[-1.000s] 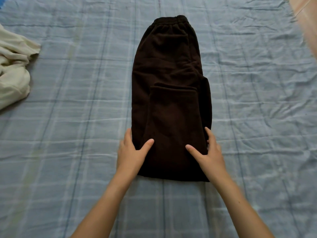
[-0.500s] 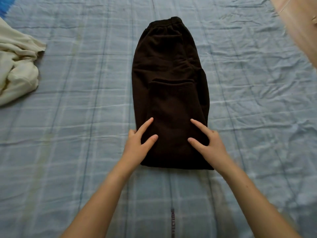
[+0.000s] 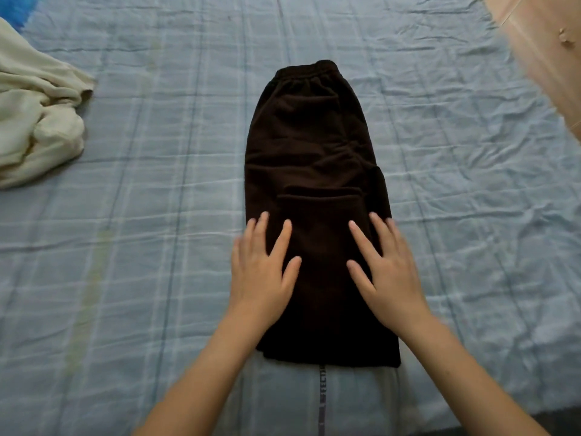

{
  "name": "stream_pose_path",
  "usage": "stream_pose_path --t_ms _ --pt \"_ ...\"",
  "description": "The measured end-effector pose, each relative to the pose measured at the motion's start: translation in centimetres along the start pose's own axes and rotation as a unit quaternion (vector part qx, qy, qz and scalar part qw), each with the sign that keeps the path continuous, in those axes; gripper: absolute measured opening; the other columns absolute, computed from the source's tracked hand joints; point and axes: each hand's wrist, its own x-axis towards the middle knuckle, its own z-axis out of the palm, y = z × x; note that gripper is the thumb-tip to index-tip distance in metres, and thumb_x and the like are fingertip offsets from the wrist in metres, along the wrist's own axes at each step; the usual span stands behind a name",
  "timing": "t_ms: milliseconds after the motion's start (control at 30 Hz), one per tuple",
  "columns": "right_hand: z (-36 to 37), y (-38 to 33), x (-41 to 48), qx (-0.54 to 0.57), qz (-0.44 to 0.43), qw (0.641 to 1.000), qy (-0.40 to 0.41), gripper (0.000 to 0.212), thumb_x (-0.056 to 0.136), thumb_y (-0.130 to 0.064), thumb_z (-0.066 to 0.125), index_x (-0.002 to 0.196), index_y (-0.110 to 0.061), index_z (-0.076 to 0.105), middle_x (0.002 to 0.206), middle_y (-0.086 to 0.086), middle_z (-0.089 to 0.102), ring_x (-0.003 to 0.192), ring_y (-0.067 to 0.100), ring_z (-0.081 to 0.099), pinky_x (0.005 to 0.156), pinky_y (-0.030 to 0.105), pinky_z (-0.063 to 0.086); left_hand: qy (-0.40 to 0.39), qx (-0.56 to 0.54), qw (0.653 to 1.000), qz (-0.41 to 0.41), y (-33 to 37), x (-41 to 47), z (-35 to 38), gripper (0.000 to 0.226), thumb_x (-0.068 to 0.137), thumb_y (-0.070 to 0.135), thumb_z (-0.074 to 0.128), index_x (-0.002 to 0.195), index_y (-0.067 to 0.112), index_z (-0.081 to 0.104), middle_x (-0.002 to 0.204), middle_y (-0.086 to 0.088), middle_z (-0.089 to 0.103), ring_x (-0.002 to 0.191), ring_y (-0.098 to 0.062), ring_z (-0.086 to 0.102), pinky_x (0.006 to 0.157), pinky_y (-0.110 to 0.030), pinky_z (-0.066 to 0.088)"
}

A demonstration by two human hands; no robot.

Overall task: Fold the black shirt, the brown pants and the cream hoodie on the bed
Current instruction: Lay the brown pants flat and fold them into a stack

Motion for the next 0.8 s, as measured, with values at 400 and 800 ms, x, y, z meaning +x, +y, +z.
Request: stream_pose_path --t_ms 400,800 --pt "4.8 1.1 8.4 -0.034 -0.044 0.996 -0.076 0.058 0.102 -0.051 0.021 0.156 -0.032 0.018 0.163 -0.008 0.018 0.152 0.01 0.004 0.123 0.046 0.006 -0.058 0.017 0.996 0.066 -1.1 8.4 5.2 0.058 0.098 0.047 0.029 0.151 0.026 0.03 0.158 0.004 0.027 0.146 -0.019 0.022 0.119 -0.049 0.016" --pt "-0.4 6.1 38.3 0.159 -0.013 0.985 -0.066 0.057 0.095 -0.046 0.055 0.144 -0.059 0.029 0.153 0.011 0.026 0.143 0.03 0.026 0.118 0.045 0.024 0.025 -0.233 0.965 -0.118 -4.9 37.1 1.8 0.063 0.09 0.044 0.062 0.146 0.028 0.038 0.141 -0.012 0.042 0.134 -0.027 0.033 0.11 -0.026 0.023"
